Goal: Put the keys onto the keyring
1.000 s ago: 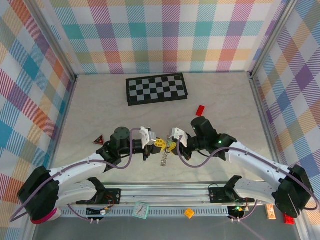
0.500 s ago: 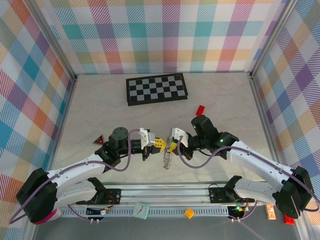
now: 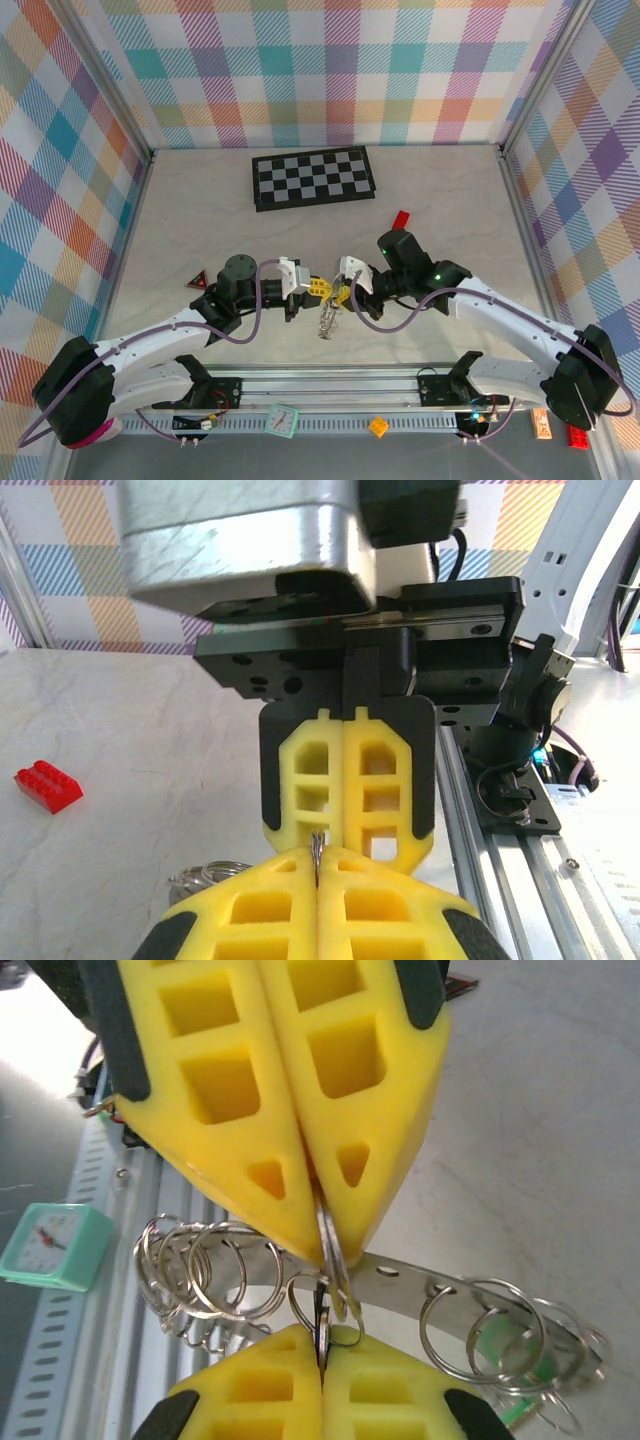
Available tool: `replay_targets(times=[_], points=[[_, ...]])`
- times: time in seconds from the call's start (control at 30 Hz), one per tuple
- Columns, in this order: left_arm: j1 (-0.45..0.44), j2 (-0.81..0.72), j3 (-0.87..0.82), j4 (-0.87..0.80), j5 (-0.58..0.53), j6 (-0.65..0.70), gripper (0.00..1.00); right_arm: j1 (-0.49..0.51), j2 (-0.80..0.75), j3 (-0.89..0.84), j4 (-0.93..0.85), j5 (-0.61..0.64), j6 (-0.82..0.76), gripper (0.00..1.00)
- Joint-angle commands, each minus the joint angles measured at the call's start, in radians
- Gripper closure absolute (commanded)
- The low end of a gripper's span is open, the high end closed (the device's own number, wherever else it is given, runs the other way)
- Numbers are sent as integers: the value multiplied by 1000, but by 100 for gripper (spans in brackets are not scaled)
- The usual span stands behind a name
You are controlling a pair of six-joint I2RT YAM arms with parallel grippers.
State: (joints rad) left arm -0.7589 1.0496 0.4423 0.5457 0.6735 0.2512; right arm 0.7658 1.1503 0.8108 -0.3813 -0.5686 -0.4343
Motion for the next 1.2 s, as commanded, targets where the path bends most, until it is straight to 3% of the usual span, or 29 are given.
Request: replay_targets(times=[0.0,0.17,0.33,0.43,0.67,1.17], points=[[-4,-11,4,101,34,8,100,3,54,37,-79,-109,-9,100],[-4,-6,9,98,33,14,100,5,70,54,-86,-92,-19,100],[-7,-5,7,72,34,22,100,1,2,14,3,127,7,100],[-8,-15,10,17,22,51,100,0,-54,-12,44,181,9,100],[-8,-43,8,-61,-49,89,100,0,-126,-39,31,172,-15,100],[-8,-15,40,-135,-67,106,100,1,-152,-74,115,207,69,100]])
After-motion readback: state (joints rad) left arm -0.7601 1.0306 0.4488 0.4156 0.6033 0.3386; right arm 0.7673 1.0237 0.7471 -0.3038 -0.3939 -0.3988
